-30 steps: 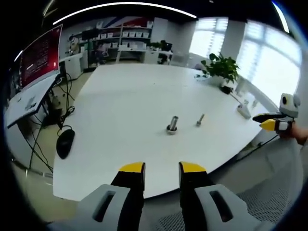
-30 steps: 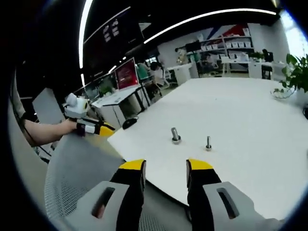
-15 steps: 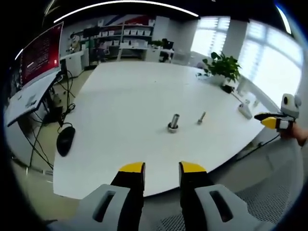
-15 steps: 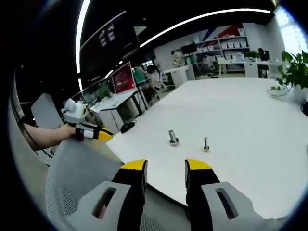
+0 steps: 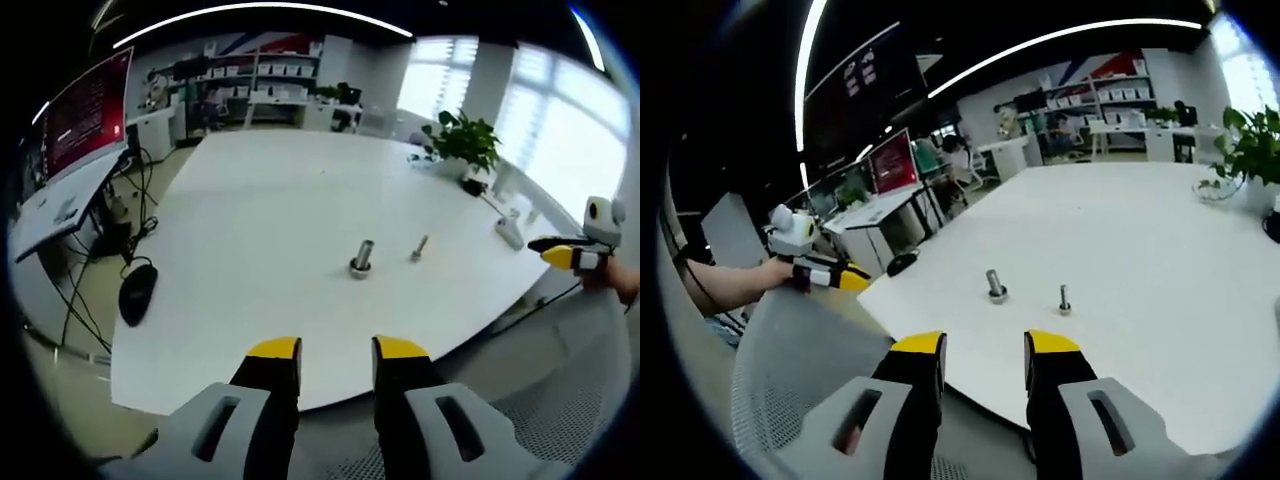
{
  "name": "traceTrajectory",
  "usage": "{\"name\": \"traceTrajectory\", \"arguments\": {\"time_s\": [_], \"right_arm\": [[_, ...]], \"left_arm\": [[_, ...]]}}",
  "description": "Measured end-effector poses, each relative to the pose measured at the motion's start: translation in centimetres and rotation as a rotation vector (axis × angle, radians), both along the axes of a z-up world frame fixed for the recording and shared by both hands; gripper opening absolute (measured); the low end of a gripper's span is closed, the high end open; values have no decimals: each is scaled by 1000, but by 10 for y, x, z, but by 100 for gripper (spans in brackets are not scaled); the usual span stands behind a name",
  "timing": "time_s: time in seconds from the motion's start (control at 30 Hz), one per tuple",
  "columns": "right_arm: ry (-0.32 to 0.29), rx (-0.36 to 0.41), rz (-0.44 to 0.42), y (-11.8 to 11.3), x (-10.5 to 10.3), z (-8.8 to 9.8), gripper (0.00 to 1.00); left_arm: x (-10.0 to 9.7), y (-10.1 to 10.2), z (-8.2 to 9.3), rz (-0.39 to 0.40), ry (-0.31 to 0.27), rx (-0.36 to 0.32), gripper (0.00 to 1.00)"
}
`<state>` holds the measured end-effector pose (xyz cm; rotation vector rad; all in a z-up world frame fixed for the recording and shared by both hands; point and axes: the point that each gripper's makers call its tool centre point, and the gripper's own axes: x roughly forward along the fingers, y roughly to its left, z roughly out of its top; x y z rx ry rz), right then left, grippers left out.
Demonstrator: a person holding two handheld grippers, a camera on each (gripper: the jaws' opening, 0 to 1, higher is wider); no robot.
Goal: Place the washer onto the threaded stud by aligning its center hole with the stud, sliding it down to the base, and recovering from edge contact or off-axis alignment until the washer reaches the visible bottom stop.
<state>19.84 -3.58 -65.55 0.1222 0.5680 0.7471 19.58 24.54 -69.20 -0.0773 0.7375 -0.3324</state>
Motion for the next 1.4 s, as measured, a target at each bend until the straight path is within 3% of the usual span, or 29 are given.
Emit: {"name": "traceTrajectory", "arguments": {"time_s": [0.1,0.2,0.47,0.7,1.4], "right_arm": [[-26,-29,-7,-3,2,-1,35],[0,-18,-32,-8,3,-4,36],[-6,-31,-15,-6,1,-4,36],[-7,-20,-16,-5,2,-4,35],[8,-32,-5,-4,0,-7,35]], "left_arm": [[1,2,1,10,-5,0,26],[0,0,1,8,-2,3,26],[0,2,0,15,-2,9,27],[-4,3,-7,7,34,28,27],[-3,4,-6,12,26,16,27]]}}
